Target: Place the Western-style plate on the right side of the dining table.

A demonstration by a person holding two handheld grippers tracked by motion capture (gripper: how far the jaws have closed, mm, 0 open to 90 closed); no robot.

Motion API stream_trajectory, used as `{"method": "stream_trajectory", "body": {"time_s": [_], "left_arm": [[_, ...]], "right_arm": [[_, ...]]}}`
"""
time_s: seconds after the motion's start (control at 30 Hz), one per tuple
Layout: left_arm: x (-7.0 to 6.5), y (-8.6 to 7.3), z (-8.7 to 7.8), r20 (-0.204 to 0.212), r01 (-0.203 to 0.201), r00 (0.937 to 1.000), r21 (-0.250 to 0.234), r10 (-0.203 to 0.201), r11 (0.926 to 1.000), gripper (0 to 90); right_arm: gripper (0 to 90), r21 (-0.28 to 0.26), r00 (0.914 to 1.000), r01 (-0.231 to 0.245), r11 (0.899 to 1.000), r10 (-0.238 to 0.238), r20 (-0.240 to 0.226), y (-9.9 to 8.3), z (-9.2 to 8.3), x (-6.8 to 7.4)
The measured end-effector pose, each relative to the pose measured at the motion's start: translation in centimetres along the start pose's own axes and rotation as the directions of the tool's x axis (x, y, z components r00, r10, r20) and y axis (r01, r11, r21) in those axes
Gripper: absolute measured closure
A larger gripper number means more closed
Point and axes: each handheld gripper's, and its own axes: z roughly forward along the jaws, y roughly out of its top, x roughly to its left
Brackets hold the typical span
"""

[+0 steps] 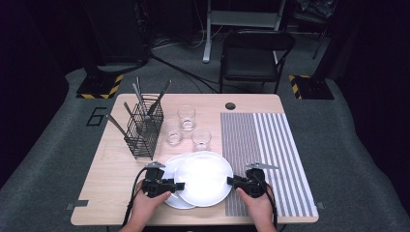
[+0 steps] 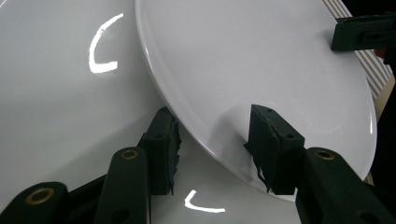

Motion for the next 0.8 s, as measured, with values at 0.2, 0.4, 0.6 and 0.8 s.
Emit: {"method": "stream_trajectory", "body": {"time_s": [0.2,0.4,0.6,0.8], "left_arm": [[-0.1,-0.1,0.0,-0.005,0.005,1.0000,-0.014,-0.005,0.9999,53.9],[-0.2,-0.3,-0.1,-0.008,0.010,0.9999,-0.028,-0.010,0.9996,54.9],[-0.3,-0.4,-0.2,-0.010,0.012,0.9999,-0.043,-0.012,0.9990,56.4],[-0.4,-0.6,-0.1,-0.011,0.018,0.9998,-0.053,-0.019,0.9984,56.4]], "right_arm": [[53.8,0.002,1.0000,-0.006,1.000,0.006,-0.005,0.2,0.1,0.3],[49.1,0.019,0.9995,-0.021,1.000,0.021,0.021,0.4,-0.7,1.3],[51.4,0.009,0.9985,-0.045,0.999,0.045,0.032,-0.9,-1.2,1.7],[51.5,-0.003,0.9949,-0.096,0.995,0.096,0.030,-2.1,-0.6,1.4]]}}
